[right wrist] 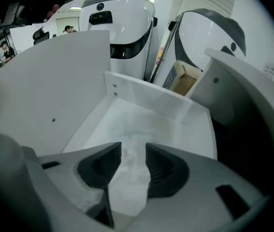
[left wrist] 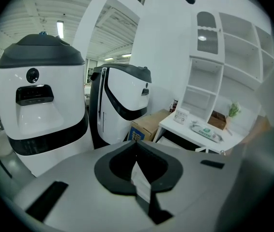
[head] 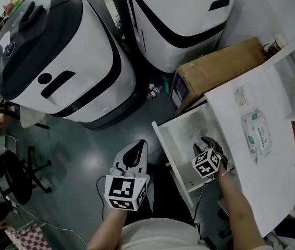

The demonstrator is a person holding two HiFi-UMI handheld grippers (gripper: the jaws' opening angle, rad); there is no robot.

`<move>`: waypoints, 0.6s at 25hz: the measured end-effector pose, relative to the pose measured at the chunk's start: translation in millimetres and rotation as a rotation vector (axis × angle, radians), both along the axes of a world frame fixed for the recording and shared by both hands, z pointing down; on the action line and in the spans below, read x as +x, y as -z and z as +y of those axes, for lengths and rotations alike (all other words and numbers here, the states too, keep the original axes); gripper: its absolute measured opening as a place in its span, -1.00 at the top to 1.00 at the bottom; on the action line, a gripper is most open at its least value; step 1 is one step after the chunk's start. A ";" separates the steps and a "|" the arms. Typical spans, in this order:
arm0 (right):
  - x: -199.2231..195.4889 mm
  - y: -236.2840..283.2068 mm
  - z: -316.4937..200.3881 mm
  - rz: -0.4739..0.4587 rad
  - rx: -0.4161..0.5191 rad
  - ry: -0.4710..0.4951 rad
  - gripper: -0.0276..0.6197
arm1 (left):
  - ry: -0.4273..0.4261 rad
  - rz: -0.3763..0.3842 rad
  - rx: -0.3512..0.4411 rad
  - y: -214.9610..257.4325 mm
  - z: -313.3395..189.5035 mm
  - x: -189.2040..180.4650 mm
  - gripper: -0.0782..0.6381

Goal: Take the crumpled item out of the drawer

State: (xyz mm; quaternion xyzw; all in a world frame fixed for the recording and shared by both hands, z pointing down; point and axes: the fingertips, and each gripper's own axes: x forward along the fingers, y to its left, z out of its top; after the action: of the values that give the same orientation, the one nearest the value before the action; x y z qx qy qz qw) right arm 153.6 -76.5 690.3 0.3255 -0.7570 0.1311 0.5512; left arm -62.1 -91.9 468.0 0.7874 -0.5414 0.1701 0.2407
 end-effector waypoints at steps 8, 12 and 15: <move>11.7 -20.9 -6.5 0.085 -0.039 0.005 0.43 | 0.005 -0.014 -0.023 -10.2 0.9 -4.8 0.81; 12.5 -33.8 -7.2 0.117 -0.084 0.018 0.43 | 0.007 -0.009 -0.028 -12.4 -2.2 -5.5 0.81; 10.0 -39.4 -6.9 0.127 -0.110 0.038 0.43 | 0.010 -0.008 -0.036 -14.3 -3.9 -7.0 0.81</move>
State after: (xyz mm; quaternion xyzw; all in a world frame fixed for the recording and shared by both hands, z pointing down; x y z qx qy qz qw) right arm 163.7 -83.4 729.6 0.2878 -0.7183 0.1410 0.6175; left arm -69.0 -95.8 482.3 0.7796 -0.5431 0.1819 0.2534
